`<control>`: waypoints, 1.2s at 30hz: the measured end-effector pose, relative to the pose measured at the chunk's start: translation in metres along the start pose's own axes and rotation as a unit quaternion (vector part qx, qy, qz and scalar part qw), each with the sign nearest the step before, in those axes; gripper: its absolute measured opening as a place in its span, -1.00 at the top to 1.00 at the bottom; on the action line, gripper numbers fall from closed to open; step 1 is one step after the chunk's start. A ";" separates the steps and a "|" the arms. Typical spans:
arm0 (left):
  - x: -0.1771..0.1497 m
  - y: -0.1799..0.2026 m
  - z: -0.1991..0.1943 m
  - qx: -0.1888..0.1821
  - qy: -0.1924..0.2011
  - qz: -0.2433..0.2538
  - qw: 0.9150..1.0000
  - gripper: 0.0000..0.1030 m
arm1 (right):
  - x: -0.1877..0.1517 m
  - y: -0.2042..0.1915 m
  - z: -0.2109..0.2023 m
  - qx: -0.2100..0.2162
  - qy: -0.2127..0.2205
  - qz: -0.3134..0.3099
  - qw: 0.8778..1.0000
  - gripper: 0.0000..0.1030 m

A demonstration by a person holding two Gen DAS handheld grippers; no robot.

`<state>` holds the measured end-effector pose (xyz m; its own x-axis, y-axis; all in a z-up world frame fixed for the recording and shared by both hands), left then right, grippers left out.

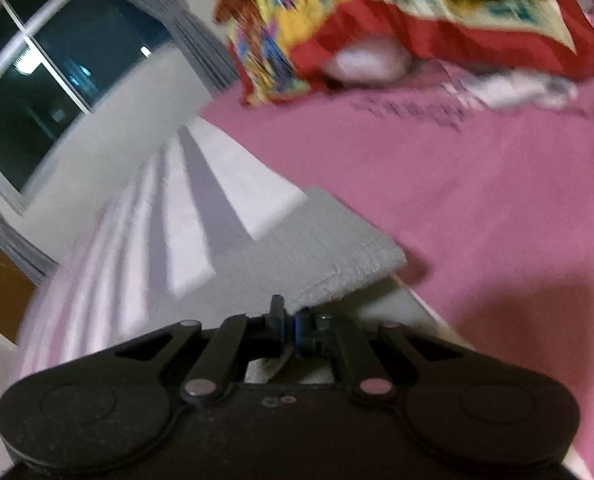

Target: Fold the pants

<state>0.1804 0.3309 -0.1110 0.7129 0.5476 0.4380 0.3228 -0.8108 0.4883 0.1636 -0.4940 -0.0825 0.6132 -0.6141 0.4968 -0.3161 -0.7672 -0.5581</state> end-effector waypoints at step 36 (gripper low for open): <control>-0.003 0.001 -0.028 0.029 0.029 0.007 0.999 0.06 | -0.036 0.033 -0.023 -0.062 0.010 0.028 0.998 0.63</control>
<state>0.1612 0.3343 -0.0912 0.6811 0.5456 0.4883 0.3499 -0.8283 0.4375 0.1148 -0.5012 -0.1037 0.5784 -0.6589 0.4810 -0.4375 -0.7482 -0.4989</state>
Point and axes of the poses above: each gripper's, at about its wrist camera, not at the fingertips, and z roughly the way its jaws point, y to its right, x to its top, the point moved 6 cm from there along z, roughly the way its jaws point, and after that the axes turned 15 degrees about -y, right-handed, at the moved point
